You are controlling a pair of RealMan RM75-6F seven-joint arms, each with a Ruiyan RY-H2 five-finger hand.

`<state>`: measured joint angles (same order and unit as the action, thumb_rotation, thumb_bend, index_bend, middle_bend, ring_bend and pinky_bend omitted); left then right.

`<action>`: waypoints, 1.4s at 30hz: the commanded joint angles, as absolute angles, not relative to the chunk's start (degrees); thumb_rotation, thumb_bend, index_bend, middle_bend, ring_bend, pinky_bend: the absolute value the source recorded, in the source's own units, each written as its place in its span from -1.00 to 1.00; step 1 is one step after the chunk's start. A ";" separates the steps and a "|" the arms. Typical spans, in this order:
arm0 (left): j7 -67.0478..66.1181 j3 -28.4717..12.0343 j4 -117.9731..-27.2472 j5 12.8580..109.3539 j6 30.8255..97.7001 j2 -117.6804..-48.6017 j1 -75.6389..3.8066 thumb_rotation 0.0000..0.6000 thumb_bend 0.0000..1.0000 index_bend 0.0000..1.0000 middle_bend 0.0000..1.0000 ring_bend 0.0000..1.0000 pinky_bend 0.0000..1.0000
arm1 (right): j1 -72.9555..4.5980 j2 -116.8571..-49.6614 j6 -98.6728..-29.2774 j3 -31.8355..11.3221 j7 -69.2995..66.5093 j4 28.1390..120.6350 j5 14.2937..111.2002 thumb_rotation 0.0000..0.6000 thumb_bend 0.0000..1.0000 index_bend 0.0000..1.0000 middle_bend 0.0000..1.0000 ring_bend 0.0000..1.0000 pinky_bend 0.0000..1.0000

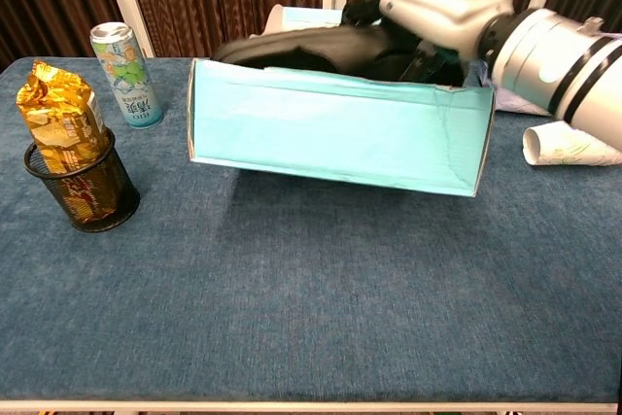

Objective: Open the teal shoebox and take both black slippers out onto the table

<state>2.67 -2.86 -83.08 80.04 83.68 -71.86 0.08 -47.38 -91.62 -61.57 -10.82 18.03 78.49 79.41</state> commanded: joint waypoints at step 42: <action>0.74 -2.29 -86.70 80.65 85.97 -69.72 1.12 1.00 -1.00 -0.47 -0.63 -0.79 -0.83 | -42.56 -79.60 -57.59 0.84 -14.65 105.28 94.28 1.00 -0.11 0.32 0.17 0.02 -0.87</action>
